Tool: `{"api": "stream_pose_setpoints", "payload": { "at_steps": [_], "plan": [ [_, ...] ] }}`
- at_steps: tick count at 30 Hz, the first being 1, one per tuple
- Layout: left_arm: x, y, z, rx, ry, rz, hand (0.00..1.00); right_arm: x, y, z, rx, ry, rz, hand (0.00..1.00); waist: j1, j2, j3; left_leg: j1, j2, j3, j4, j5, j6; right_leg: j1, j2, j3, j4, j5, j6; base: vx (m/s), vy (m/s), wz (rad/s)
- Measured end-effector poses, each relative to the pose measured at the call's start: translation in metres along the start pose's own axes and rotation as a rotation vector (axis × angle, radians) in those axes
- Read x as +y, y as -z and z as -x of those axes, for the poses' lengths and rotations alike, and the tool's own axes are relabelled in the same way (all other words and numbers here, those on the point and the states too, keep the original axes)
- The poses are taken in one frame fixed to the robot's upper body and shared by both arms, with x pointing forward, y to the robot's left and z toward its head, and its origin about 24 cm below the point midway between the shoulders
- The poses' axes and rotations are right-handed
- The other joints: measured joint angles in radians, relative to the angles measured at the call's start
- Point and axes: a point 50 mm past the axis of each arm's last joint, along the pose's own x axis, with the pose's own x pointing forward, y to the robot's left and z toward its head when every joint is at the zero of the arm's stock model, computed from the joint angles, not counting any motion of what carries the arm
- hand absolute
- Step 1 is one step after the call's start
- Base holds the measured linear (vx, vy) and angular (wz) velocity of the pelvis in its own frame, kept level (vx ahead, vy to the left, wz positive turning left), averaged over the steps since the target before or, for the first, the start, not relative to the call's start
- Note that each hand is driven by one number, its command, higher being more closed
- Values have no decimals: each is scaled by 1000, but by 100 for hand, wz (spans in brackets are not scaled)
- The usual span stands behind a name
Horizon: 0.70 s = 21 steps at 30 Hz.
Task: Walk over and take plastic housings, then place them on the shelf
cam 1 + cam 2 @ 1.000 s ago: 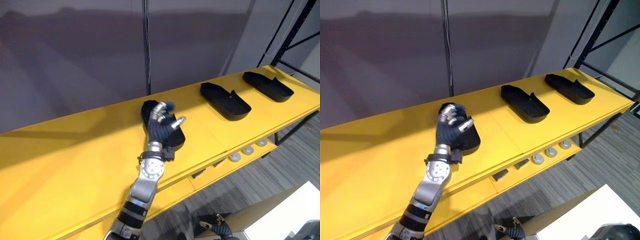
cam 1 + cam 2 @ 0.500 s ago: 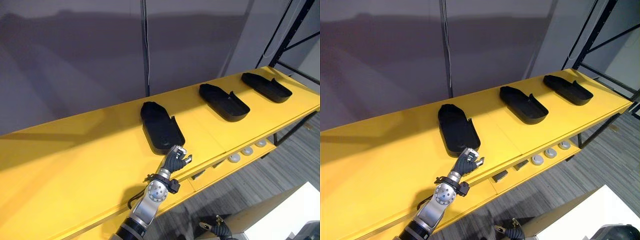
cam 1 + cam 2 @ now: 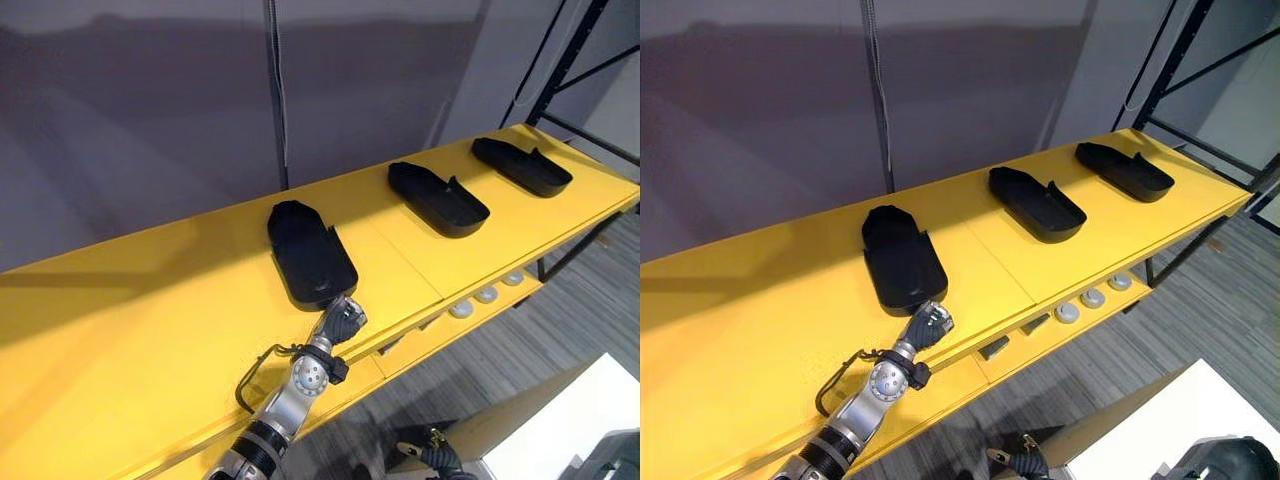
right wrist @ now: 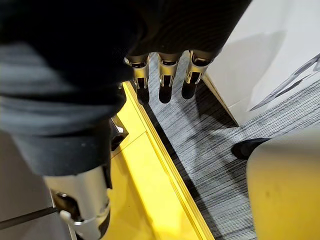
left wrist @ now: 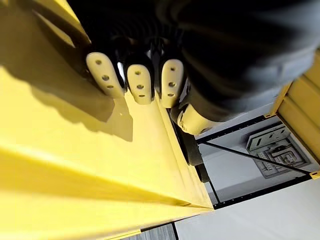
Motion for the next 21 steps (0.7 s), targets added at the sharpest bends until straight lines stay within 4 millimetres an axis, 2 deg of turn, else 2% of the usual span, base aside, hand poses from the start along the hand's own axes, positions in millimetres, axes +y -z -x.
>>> {"api": "stream_pose_setpoints", "payload": {
  "at_steps": [7, 21],
  "plan": [
    [13, 0, -11, 12, -56, -19, 100, 1, -5, -3, -6, -4, 9, 0, -21, 4, 10, 0, 0, 5, -3, -1, -1, -4, 1, 4, -1, 0, 0, 3, -1, -1],
    [36, -3, -27, 36, -153, -34, 100, 2, -11, -6, -27, -15, 12, 0, -37, 10, 32, 1, 0, 19, -4, -6, -5, -11, 3, 18, -1, 0, 0, 7, -3, -3]
  ]
}}
